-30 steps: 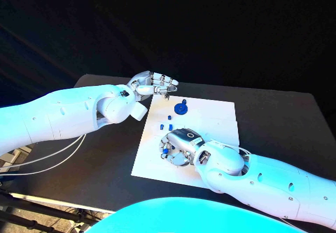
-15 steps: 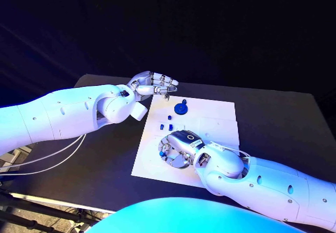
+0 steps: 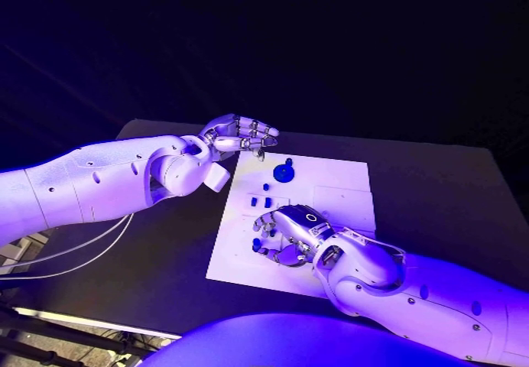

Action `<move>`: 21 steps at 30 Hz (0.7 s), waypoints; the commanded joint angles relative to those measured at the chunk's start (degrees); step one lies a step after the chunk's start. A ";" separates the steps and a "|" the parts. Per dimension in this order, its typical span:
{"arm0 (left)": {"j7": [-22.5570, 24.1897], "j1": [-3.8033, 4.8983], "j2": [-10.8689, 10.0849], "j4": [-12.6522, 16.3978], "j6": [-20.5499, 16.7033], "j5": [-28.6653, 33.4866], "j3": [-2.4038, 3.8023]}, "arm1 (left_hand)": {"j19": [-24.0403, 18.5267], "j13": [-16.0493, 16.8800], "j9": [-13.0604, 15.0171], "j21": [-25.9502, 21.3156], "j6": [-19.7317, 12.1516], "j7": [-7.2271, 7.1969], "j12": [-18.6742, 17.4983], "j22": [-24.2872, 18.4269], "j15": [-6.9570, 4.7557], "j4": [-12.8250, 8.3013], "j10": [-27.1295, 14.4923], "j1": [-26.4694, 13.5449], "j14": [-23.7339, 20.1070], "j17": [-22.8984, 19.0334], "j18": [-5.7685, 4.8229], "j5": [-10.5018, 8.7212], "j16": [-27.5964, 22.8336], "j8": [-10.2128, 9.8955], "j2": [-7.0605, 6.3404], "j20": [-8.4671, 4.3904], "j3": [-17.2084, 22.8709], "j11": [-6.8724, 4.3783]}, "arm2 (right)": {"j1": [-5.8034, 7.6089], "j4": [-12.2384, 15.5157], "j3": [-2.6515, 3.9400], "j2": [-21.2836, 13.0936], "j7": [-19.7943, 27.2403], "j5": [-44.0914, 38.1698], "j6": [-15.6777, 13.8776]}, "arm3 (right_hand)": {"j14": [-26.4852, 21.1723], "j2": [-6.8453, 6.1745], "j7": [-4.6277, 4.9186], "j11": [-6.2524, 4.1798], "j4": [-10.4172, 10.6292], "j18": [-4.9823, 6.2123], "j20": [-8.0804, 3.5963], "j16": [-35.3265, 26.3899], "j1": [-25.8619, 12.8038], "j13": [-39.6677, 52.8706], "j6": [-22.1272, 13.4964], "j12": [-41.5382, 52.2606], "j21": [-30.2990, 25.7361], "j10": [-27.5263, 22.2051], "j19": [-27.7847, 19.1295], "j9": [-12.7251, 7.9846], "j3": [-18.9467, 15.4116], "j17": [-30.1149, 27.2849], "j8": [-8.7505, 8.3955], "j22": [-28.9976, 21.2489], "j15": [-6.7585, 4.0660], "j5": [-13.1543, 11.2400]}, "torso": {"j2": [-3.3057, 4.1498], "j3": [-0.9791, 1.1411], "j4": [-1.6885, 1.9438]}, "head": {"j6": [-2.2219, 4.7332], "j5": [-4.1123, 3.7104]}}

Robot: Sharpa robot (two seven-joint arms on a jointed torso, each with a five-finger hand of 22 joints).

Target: Assemble the parts on the task board

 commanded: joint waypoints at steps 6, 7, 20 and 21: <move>0.27 0.04 -0.18 0.12 0.87 0.40 0.03 | -0.22 0.05 -0.05 -0.31 -0.39 0.13 0.33 -0.02 0.01 -0.03 -0.23 0.05 -0.52 -0.09 0.73 0.18 0.18 0.30 0.57 0.19 -0.34 -0.01 | 1.49 6.31 1.18 -7.33 1.10 3.37 -3.82 | 1.43 1.35 -0.15 0.02 2.16 0.82 0.08 -0.32 3.34 1.12 -0.29 4.55 -0.98 -3.28 -0.20 -0.25 -6.90 -0.38 -1.28 3.55 0.41 1.08 | -0.09 -0.07 -0.17 | 0.55 -1.26; 0.29 0.04 -0.23 0.14 0.85 0.40 0.03 | -0.22 0.05 -0.05 -0.31 -0.39 0.13 0.33 -0.02 0.01 -0.03 -0.23 0.05 -0.52 -0.09 0.73 0.18 0.18 0.30 0.57 0.19 -0.34 -0.01 | 1.89 6.96 1.31 -8.48 1.27 4.58 -3.97 | 1.47 1.43 -0.09 -0.01 2.22 0.79 0.07 -0.26 3.57 1.18 -0.24 4.82 -0.77 -3.24 -0.11 -0.26 -7.04 -0.26 -1.31 3.63 0.39 1.21 | -0.10 -0.08 -0.20 | 0.62 -1.50; 1.24 0.02 -0.95 0.43 0.33 0.87 0.00 | -0.27 0.11 -0.06 -0.42 -0.52 0.14 0.51 -0.05 0.06 0.14 -0.47 -0.21 -0.60 -0.11 0.71 0.15 0.24 0.43 0.49 0.25 -0.55 0.03 | 7.28 13.02 1.99 -26.96 -1.08 30.73 0.79 | 3.80 3.45 -1.26 -2.53 10.07 -1.21 -1.89 3.97 1.06 48.39 0.30 56.28 11.98 14.71 4.55 3.21 -16.25 8.16 5.67 8.31 -1.68 4.72 | -0.81 -0.14 -1.33 | 1.15 -5.12; 1.30 0.02 -0.99 0.48 0.29 0.93 0.00 | -0.27 0.11 -0.06 -0.42 -0.52 0.14 0.51 -0.05 0.06 0.14 -0.47 -0.21 -0.60 -0.11 0.71 0.15 0.24 0.43 0.49 0.25 -0.55 0.03 | 7.28 13.26 1.94 -27.91 -1.83 31.17 1.05 | 3.95 4.01 -1.16 -2.62 10.12 -1.33 -1.87 4.45 1.20 53.57 -0.20 60.52 12.73 15.63 4.78 3.66 -17.34 9.19 6.80 8.65 -1.59 4.64 | -0.86 -0.10 -1.48 | 1.16 -5.27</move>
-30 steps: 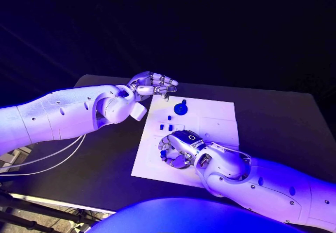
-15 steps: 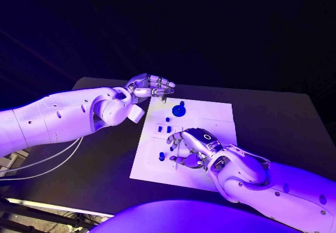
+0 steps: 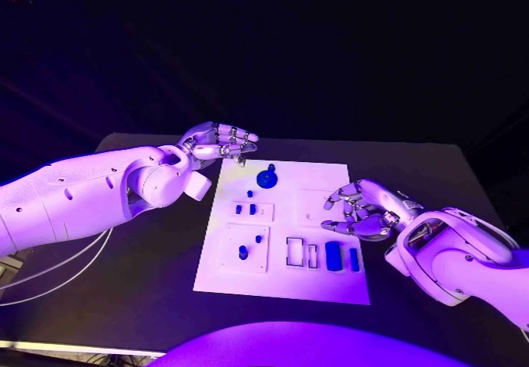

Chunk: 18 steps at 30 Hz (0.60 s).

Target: Assemble the parts on the task board

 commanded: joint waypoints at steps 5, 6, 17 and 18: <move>1.26 0.03 -0.12 0.55 0.34 0.91 0.01 | -0.29 0.10 -0.06 -0.27 -0.37 -0.06 0.38 -0.07 -0.12 0.09 -0.54 -0.38 -0.42 -0.06 0.71 0.15 0.27 0.27 0.47 0.28 -0.48 0.03 | -1.30 1.95 -0.33 -4.33 -6.69 7.24 3.74 | 4.47 2.89 -0.21 -0.35 0.47 -1.20 -0.03 2.02 -0.88 19.80 -1.21 15.96 3.88 6.74 1.17 1.57 -4.67 7.09 4.72 9.69 -0.28 -0.66 | -0.49 0.13 -1.09 | -0.02 -1.95; 1.26 0.03 -0.13 0.59 0.36 0.92 0.01 | -0.29 0.10 -0.06 -0.27 -0.37 -0.06 0.38 -0.07 -0.12 0.09 -0.54 -0.38 -0.42 -0.06 0.71 0.15 0.27 0.27 0.47 0.28 -0.48 0.03 | -1.56 2.05 -0.35 -4.52 -7.42 6.71 3.88 | 4.57 3.08 -0.25 -0.37 0.51 -1.27 -0.05 2.23 -1.11 20.74 -1.24 16.64 4.30 7.19 1.28 1.63 -5.19 7.65 5.09 9.82 -0.30 -0.78 | -0.50 0.15 -1.13 | -0.07 -2.00; 1.21 0.02 -0.30 0.78 0.74 0.99 -0.04 | -0.29 0.10 -0.06 -0.27 -0.37 -0.06 0.38 -0.07 -0.12 0.09 -0.54 -0.38 -0.42 -0.06 0.71 0.15 0.27 0.27 0.47 0.28 -0.48 0.03 | -4.98 1.30 -0.53 -3.06 -14.65 0.33 5.47 | 5.09 4.83 -0.81 -0.79 0.68 -1.65 -0.30 3.31 -4.61 24.12 -0.99 18.83 6.79 8.74 1.94 1.79 -12.10 10.61 8.04 10.44 -0.59 -0.29 | -0.37 0.03 -0.79 | -0.34 -2.37; 1.19 0.02 -0.35 0.80 0.75 1.00 -0.04 | -0.29 0.10 -0.06 -0.27 -0.37 -0.06 0.38 -0.07 -0.12 0.09 -0.54 -0.38 -0.42 -0.06 0.71 0.15 0.27 0.27 0.47 0.28 -0.48 0.03 | -5.21 1.12 -0.55 -2.81 -15.02 -0.06 5.49 | 5.11 4.98 -0.86 -0.82 0.70 -1.69 -0.32 3.36 -4.88 24.26 -0.96 18.90 7.01 8.82 1.99 1.78 -12.68 10.76 8.23 10.48 -0.62 -0.45 | -0.36 0.02 -0.81 | -0.36 -2.33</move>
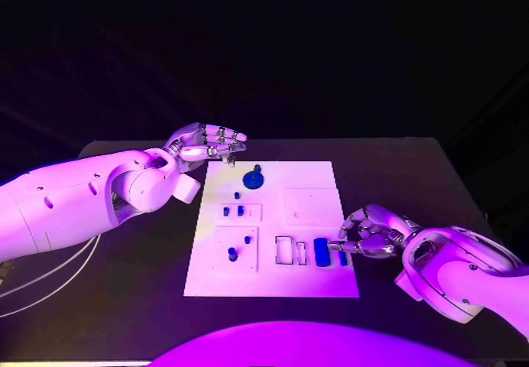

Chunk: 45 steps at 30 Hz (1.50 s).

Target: Assemble the parts on the task board

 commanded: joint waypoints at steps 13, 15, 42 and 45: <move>0.63 0.02 -0.41 0.38 1.09 0.55 0.01 | -0.32 0.09 -0.06 -0.37 -0.41 -0.08 0.52 -0.12 -0.11 0.12 -0.64 -0.24 -0.46 -0.08 0.72 0.17 0.32 0.31 0.26 0.31 -0.49 0.02 | -1.70 -1.62 -0.05 3.53 -5.59 -6.59 2.26 | 5.40 0.86 -0.63 -0.19 0.08 -0.53 -0.29 0.47 -1.79 5.93 0.16 0.42 1.00 0.49 1.80 0.04 -2.58 11.09 1.30 10.54 -0.53 -0.53 | 0.00 -0.07 -0.16 | -0.46 0.18; 0.60 0.02 -0.42 0.37 1.15 0.55 0.01 | -0.32 0.09 -0.06 -0.37 -0.41 -0.08 0.52 -0.12 -0.11 0.12 -0.64 -0.24 -0.46 -0.08 0.72 0.17 0.32 0.31 0.26 0.31 -0.49 0.02 | -1.73 -1.98 -0.06 3.93 -5.71 -6.61 3.19 | 5.40 0.92 -0.64 -0.20 0.08 -0.54 -0.30 0.48 -1.82 5.94 0.17 0.42 1.08 0.49 1.82 0.04 -2.62 11.12 1.33 10.56 -0.53 -0.53 | 0.00 -0.07 -0.12 | -0.45 0.16; 0.06 0.03 -0.61 0.50 1.78 0.49 0.01 | -0.34 0.11 -0.06 -0.44 -0.46 -0.09 0.58 -0.14 -0.12 0.12 -0.78 -0.17 -0.53 -0.09 0.73 0.25 0.34 0.38 0.33 0.32 -0.46 0.02 | -2.64 -7.13 -0.39 9.72 -9.17 -8.90 7.11 | 5.53 4.84 -1.86 -1.27 -0.17 -0.71 -1.03 0.70 -0.50 7.67 2.10 1.32 2.32 1.72 2.07 0.25 -3.56 11.82 4.13 10.81 -1.42 2.58 | -0.02 -0.12 -0.11 | -0.69 0.56; 0.03 0.03 -0.63 0.50 1.79 0.47 0.01 | -0.34 0.11 -0.06 -0.44 -0.46 -0.09 0.58 -0.14 -0.12 0.12 -0.78 -0.17 -0.53 -0.09 0.73 0.25 0.34 0.38 0.33 0.32 -0.46 0.02 | -2.67 -6.71 -0.39 9.45 -8.74 -7.98 4.88 | 5.55 6.08 -2.22 -1.59 -0.19 -0.80 -1.24 0.72 1.29 8.14 2.74 1.61 2.92 2.10 2.20 0.21 -3.04 11.89 4.50 10.94 -1.68 5.05 | -0.03 -0.11 -0.12 | -0.64 0.64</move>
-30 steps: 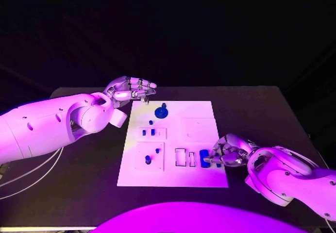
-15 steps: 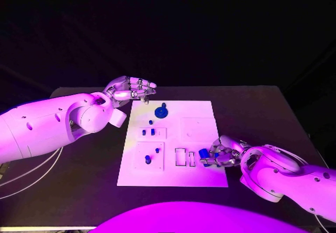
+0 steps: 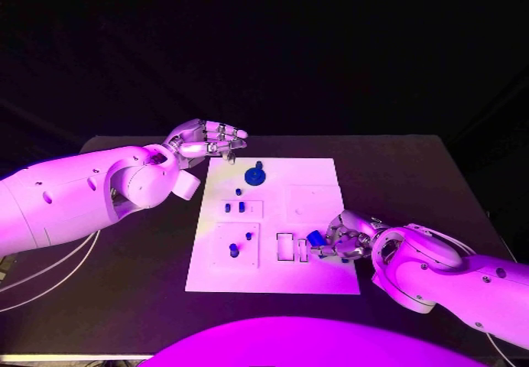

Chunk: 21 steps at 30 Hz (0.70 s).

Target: Assemble the parts on the task board

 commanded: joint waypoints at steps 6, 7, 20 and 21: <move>0.11 0.04 0.06 0.09 1.08 0.31 0.03 | -0.15 0.09 -0.06 -0.25 -0.48 -0.09 0.30 -0.09 0.09 -0.15 -0.46 -0.10 -0.39 -0.11 0.74 0.28 0.33 0.44 0.36 0.12 -0.19 0.02 | -0.40 2.16 -0.26 -1.35 0.13 3.31 -4.39 | 5.39 1.84 -0.73 -0.80 0.01 -0.86 -0.83 0.27 2.65 8.25 1.20 0.25 0.72 1.51 2.07 -1.51 0.82 11.93 0.65 11.03 -0.88 3.35 | -0.12 0.00 -0.04 | 0.21 0.28; 0.10 0.04 0.08 0.07 1.09 0.31 0.03 | -0.15 0.09 -0.06 -0.25 -0.48 -0.09 0.30 -0.09 0.09 -0.15 -0.46 -0.10 -0.39 -0.11 0.74 0.28 0.33 0.44 0.36 0.12 -0.19 0.02 | -0.18 2.71 -0.17 -1.56 0.43 3.82 -4.92 | 5.39 1.98 -0.88 -0.91 0.03 -0.87 -0.90 0.27 2.34 8.43 1.64 0.37 0.80 1.65 2.08 -1.49 0.68 11.92 0.85 11.05 -0.97 3.48 | -0.13 0.00 -0.04 | 0.27 0.27; 0.04 0.04 0.46 -0.08 1.23 0.31 0.03 | -0.15 0.09 -0.06 -0.25 -0.48 -0.09 0.30 -0.09 0.09 -0.15 -0.46 -0.10 -0.39 -0.11 0.74 0.28 0.33 0.44 0.36 0.12 -0.19 0.02 | 2.90 5.57 0.14 -0.29 1.29 8.14 -1.68 | 5.38 2.92 -1.25 -1.26 0.11 -0.83 -1.19 0.25 0.50 8.38 2.50 0.19 0.62 1.70 2.04 -1.47 0.05 11.88 1.23 11.00 -1.29 3.69 | 0.03 -0.01 -0.05 | 0.66 0.26; 0.03 0.04 0.46 -0.06 1.23 0.31 0.03 | -0.15 0.09 -0.06 -0.25 -0.48 -0.09 0.30 -0.09 0.09 -0.15 -0.46 -0.10 -0.39 -0.11 0.74 0.28 0.33 0.44 0.36 0.12 -0.19 0.02 | 2.96 5.27 0.13 0.17 1.17 8.33 -0.59 | 5.35 3.23 -1.23 -1.25 0.11 -0.78 -1.23 0.19 -0.22 8.17 2.45 -0.03 0.27 1.56 1.95 -1.51 -0.20 11.70 1.20 10.92 -1.30 3.62 | 0.05 0.00 -0.07 | 0.71 0.29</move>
